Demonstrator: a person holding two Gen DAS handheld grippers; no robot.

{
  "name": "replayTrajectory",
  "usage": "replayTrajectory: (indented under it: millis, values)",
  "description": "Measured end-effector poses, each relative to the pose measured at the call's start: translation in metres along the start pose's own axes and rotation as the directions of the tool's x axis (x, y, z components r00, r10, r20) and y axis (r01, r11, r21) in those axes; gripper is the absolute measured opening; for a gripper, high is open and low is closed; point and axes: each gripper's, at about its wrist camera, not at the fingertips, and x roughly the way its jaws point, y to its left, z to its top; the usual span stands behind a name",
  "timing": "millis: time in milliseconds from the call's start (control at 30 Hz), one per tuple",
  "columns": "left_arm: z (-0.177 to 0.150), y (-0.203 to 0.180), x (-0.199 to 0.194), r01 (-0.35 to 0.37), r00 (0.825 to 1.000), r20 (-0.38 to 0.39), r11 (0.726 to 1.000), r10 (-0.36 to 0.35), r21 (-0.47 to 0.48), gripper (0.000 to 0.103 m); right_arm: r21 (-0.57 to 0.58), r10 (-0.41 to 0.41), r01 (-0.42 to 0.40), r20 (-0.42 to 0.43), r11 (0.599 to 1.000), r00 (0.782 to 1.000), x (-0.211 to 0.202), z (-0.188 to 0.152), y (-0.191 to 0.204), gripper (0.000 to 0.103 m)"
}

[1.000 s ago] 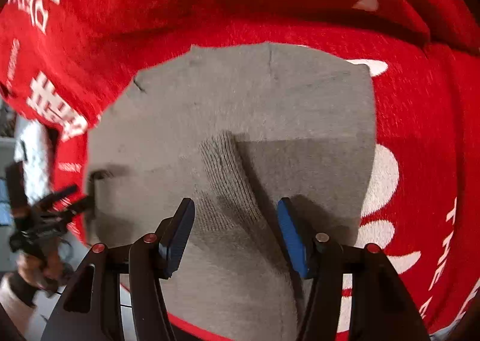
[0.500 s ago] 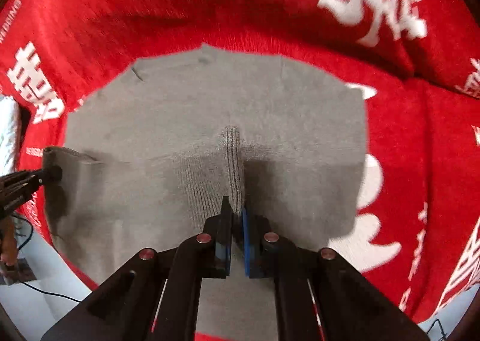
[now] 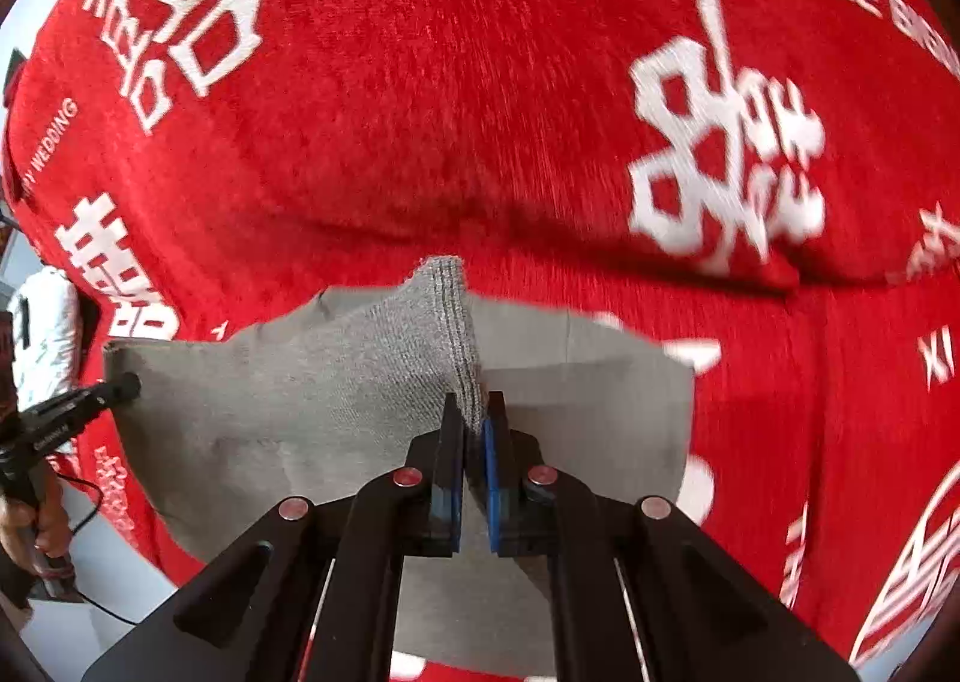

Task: Fold small clothes

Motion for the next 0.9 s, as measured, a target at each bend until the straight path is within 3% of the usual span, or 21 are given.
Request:
replayTrajectory:
  millis: [133,400,533,667,733,800,833,900]
  values:
    - [0.031,0.008,0.04,-0.034,0.999,0.01,0.999,0.034,-0.024,0.008,0.061,0.0,0.005,-0.087,0.998,0.996,0.059,0.014,-0.015,0.006]
    - [0.04,0.025,0.137,-0.158,0.984,-0.102,0.983,0.148,-0.091,0.008,0.149,-0.028,0.051,-0.154,0.988,0.988,0.134,0.011,-0.035,0.006]
    - [0.038,0.029,0.164,-0.207,0.972,-0.128,0.976,0.196,-0.071,0.008,0.144,-0.049,0.067,-0.129,0.987,0.99,0.134,0.01,-0.03,0.006]
    - [0.041,0.034,0.169,-0.217,0.97,-0.135,0.972,0.204,-0.088,0.009,0.135,-0.148,0.164,-0.123,0.977,0.981,0.124,0.013,-0.022,0.007]
    - [0.041,0.034,0.163,-0.273,0.957,-0.126,0.958,0.261,-0.086,0.015,0.136,-0.178,0.195,-0.128,0.971,0.976,0.118,0.014,-0.021,0.008]
    - [0.041,0.038,0.154,-0.325,0.941,-0.12,0.942,0.315,-0.078,0.015,0.157,-0.161,0.18,-0.126,0.971,0.979,0.107,0.013,-0.016,0.008]
    - [0.04,0.041,0.149,-0.329,0.94,-0.122,0.941,0.318,-0.081,0.015,0.168,-0.144,0.163,-0.118,0.972,0.982,0.1,0.01,-0.015,0.013]
    - [0.036,0.049,0.136,-0.327,0.94,-0.129,0.941,0.315,-0.09,0.015,0.185,-0.112,0.132,-0.119,0.974,0.987,0.085,-0.002,-0.014,0.013]
